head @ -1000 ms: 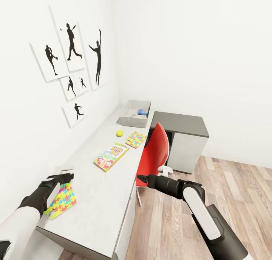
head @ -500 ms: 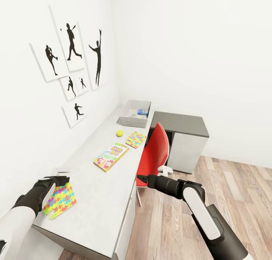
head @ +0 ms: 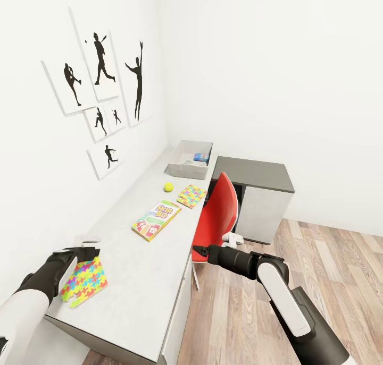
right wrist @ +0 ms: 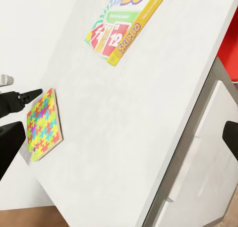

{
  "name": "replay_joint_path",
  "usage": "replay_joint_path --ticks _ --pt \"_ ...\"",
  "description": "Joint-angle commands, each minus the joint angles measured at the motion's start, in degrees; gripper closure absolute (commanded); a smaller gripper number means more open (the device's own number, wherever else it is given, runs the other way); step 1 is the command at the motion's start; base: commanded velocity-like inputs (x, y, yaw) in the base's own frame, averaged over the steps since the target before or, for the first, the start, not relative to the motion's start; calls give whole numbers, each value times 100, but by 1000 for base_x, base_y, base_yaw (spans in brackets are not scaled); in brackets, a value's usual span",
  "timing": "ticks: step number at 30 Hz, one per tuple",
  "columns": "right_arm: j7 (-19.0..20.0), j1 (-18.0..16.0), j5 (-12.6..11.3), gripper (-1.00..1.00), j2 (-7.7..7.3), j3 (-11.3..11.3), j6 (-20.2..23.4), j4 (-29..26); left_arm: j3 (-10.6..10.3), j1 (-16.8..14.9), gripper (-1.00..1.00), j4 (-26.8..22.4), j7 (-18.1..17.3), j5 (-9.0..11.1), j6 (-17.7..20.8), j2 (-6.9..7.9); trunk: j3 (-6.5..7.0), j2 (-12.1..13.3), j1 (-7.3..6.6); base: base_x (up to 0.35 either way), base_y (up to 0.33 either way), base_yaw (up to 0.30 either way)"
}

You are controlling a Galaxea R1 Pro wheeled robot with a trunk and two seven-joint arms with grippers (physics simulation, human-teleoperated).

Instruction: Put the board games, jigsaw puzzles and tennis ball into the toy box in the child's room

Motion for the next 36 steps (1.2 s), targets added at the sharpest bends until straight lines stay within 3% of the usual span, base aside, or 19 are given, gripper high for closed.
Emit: replay_joint_path --ticks 1,36 --pt "-60 -7 -59 -100 -4 8 6 -7 28 -3 -100 -11 -60 -21 34 -4 -12 -12 3 0 0 0" --pt "-59 -7 -59 -100 3 8 6 -7 28 6 -100 -33 -166 -33 47 -31 -12 -12 3 -22 0 0"
